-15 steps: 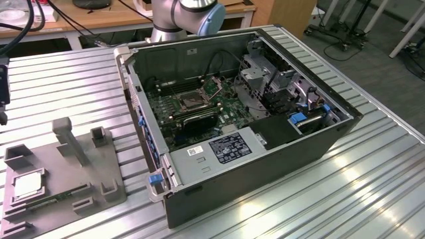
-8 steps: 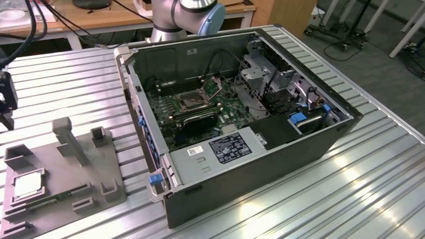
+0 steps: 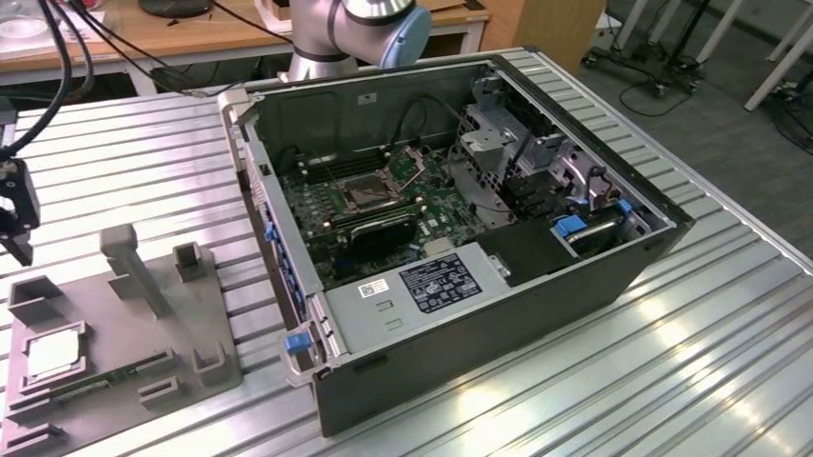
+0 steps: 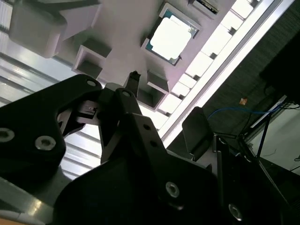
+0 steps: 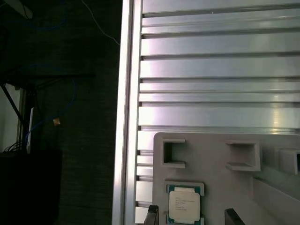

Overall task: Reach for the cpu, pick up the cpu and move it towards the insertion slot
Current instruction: 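Pick up the cpu and move it towards the insertion slot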

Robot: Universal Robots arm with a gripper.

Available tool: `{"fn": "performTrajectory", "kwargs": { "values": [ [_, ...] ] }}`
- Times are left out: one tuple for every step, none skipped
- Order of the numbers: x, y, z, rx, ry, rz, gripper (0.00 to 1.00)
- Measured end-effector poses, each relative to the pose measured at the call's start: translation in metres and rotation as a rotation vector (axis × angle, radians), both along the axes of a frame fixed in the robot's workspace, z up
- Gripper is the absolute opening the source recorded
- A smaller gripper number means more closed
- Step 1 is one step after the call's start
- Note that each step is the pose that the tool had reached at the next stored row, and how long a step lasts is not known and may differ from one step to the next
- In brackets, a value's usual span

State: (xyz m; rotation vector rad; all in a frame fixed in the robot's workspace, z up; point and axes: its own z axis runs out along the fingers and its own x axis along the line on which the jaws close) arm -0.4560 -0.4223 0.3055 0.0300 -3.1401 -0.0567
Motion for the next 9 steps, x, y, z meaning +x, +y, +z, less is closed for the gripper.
{"fn": "performTrajectory", "kwargs": {
  "values": [
    [-0.0001,-0.0010,-0.0019,0.0000,0.0000,0.000,0.64],
    [0.0000,-0.0017,-0.0038,0.0000,0.0000,0.000,0.64],
    [0.0000,-0.0023,-0.0056,0.0001,0.0000,0.000,0.64],
    [-0.0001,-0.0030,-0.0074,0.0001,0.0000,0.000,0.64],
    [0.0000,-0.0037,-0.0092,0.0001,0.0000,0.000,0.64],
    [-0.0001,-0.0045,-0.0110,0.0001,-0.0001,0.000,0.64],
    [0.0000,-0.0053,-0.0127,0.0000,0.0001,0.000,0.64],
    [-0.0001,-0.0062,-0.0147,0.0001,0.0000,0.000,0.64],
    [-0.0001,-0.0071,-0.0165,0.0002,0.0000,0.000,0.64]
  ]
}}
